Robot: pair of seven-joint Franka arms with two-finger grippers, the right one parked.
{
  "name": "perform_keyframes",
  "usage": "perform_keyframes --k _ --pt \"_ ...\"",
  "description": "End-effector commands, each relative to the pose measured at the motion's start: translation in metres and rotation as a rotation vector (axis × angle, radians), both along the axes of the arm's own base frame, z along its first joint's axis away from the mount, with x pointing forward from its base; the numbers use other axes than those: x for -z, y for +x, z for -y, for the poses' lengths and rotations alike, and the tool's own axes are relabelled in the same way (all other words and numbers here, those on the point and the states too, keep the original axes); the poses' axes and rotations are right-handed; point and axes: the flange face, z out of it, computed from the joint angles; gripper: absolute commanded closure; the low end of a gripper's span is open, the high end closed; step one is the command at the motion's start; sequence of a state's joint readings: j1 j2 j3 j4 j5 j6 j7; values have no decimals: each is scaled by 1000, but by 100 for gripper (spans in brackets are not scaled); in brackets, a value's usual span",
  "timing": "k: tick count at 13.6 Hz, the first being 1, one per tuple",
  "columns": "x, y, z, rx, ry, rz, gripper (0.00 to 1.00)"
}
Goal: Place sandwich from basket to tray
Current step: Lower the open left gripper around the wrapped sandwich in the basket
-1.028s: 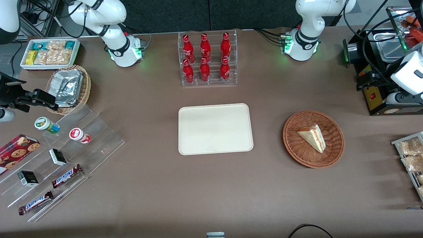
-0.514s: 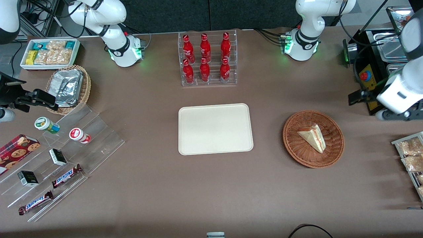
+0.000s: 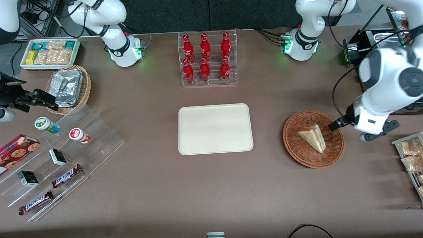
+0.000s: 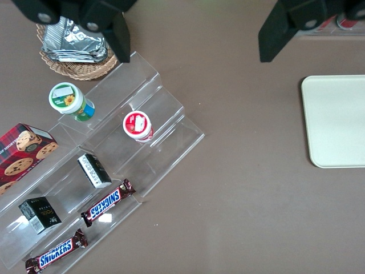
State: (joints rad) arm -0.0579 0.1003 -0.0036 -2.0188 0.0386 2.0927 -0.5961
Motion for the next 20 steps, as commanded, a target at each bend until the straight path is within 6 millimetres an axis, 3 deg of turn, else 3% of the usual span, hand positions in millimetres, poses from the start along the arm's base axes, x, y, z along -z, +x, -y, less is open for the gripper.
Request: perform_keyframes --k 1,3,9,14,20 --pt "30 -17 10 -111 -4 64 0" --pt "54 -26 11 -153 -12 77 0" --pt "89 -22 15 -174 -25 97 0" --pt "106 -19 29 -162 -28 100 0" --pt "130 -19 31 -165 -27 88 0"
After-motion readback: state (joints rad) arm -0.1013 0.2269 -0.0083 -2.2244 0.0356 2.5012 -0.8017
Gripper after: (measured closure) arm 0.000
